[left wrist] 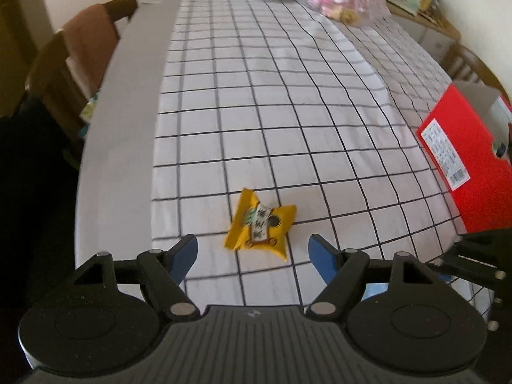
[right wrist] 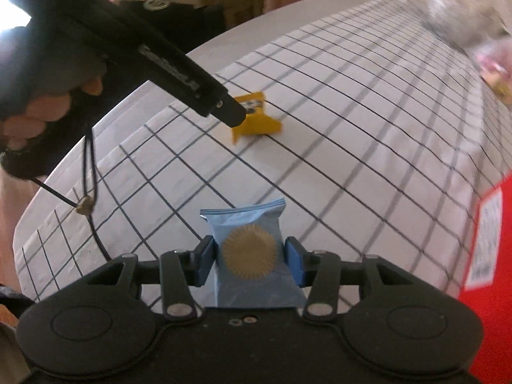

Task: Organize snacks
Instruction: 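Grasp the blue-wrapped biscuit with the right gripper while the left grasps the yellow candy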

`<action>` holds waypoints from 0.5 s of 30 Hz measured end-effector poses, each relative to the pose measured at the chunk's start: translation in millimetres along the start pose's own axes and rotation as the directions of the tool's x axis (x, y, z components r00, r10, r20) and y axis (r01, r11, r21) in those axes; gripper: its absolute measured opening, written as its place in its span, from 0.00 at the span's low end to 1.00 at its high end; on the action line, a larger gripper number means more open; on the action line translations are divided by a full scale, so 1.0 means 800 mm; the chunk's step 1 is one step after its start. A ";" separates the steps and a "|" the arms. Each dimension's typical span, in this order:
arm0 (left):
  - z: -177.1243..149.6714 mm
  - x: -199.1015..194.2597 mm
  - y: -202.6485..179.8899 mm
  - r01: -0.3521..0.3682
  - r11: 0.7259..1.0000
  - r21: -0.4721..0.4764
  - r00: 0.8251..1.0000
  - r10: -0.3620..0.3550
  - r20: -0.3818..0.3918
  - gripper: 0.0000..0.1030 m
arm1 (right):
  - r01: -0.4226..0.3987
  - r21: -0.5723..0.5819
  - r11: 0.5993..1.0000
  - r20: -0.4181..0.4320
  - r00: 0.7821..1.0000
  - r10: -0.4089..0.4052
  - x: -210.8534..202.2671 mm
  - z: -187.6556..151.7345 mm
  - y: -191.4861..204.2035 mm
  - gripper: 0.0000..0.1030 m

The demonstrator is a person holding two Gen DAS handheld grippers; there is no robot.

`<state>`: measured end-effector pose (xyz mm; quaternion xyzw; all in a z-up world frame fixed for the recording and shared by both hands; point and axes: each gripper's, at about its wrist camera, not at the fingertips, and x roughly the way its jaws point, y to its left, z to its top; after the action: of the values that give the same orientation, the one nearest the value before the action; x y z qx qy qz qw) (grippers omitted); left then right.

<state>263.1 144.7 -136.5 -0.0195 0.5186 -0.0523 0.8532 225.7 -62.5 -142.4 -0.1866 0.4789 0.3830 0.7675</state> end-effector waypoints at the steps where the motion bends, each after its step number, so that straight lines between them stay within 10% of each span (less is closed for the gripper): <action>1: 0.003 0.006 -0.001 -0.002 1.000 0.008 1.000 0.002 -0.009 0.74 | 0.003 0.014 1.000 0.003 1.000 -0.003 -0.004 -0.004 -0.001 0.45; 11: 0.016 0.050 -0.003 0.016 0.999 0.040 0.997 -0.012 -0.080 0.73 | 0.021 0.158 0.987 0.033 0.999 -0.027 -0.034 -0.029 -0.011 0.45; 15: 0.015 0.054 -0.010 -0.004 0.998 0.059 0.997 0.009 -0.077 0.57 | 0.013 0.235 0.972 0.052 0.998 -0.026 -0.043 -0.038 -0.015 0.45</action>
<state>292.8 131.8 -168.6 0.0093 0.5495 -0.0655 0.8329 208.8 -104.2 -127.1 -0.0888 0.4976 0.3211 0.8009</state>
